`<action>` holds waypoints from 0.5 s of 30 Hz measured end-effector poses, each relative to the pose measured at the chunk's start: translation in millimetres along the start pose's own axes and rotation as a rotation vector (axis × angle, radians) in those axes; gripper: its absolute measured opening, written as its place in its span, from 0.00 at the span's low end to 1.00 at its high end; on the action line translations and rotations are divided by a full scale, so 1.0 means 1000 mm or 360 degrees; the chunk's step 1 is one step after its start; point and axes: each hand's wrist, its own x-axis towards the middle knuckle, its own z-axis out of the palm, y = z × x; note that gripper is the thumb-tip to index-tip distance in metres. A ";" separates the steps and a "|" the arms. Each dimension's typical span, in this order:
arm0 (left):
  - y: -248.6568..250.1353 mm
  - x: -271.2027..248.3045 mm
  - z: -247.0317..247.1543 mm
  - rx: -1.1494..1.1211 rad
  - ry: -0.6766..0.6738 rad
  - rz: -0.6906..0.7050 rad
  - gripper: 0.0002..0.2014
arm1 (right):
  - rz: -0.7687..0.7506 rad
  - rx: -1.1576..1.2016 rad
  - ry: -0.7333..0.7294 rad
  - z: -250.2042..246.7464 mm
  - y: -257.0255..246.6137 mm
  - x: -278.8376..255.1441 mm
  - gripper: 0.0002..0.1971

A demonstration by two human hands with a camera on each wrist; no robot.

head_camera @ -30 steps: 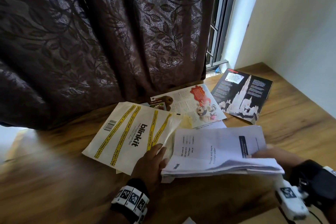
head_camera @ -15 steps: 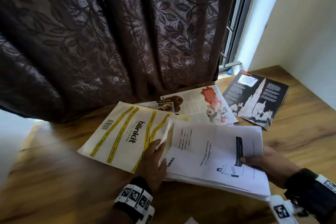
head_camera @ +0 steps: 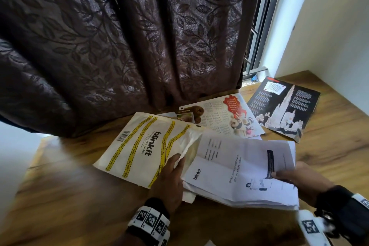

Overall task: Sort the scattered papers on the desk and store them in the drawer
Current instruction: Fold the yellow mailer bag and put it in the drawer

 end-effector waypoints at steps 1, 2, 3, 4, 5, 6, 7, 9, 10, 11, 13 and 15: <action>0.001 -0.001 -0.001 0.0007 0.0004 -0.0008 0.30 | 0.0003 0.0014 -0.0007 0.000 0.000 0.000 0.16; 0.003 -0.001 -0.001 0.0005 0.0006 -0.0004 0.30 | 0.0005 0.0017 -0.0049 0.001 -0.001 0.000 0.17; 0.003 -0.002 0.000 0.0006 -0.0001 0.0014 0.29 | 0.0008 0.0005 -0.0109 0.003 -0.001 -0.001 0.18; 0.003 -0.002 0.000 0.0016 -0.0011 0.0036 0.29 | 0.0016 -0.0014 -0.0172 0.005 -0.003 -0.002 0.18; 0.002 -0.003 0.001 0.0035 -0.0013 0.0066 0.29 | 0.0026 -0.0034 -0.0227 0.008 -0.004 -0.004 0.19; 0.001 -0.004 0.002 0.0051 -0.0004 0.0090 0.29 | 0.0024 -0.0055 -0.0261 0.011 -0.005 -0.005 0.19; -0.001 -0.005 0.002 0.0053 0.0013 0.0104 0.28 | 0.0015 -0.0080 -0.0284 0.012 -0.005 -0.005 0.19; 0.000 -0.007 0.000 0.0017 0.0035 0.0121 0.26 | 0.0005 -0.0114 -0.0307 0.012 -0.006 -0.004 0.20; 0.000 -0.008 -0.002 -0.0017 0.0038 0.0127 0.26 | 0.0008 -0.0121 -0.0308 0.012 -0.006 -0.004 0.20; 0.000 -0.009 -0.004 -0.0046 0.0033 0.0131 0.27 | 0.0012 -0.0124 -0.0295 0.012 -0.006 -0.003 0.20; -0.001 -0.011 -0.006 -0.0027 -0.0015 0.0131 0.30 | -0.0015 -0.0140 -0.0229 0.012 -0.006 -0.004 0.18; -0.001 -0.013 -0.007 0.0036 -0.0065 0.0129 0.34 | -0.0083 -0.0182 -0.0078 0.012 -0.007 -0.005 0.13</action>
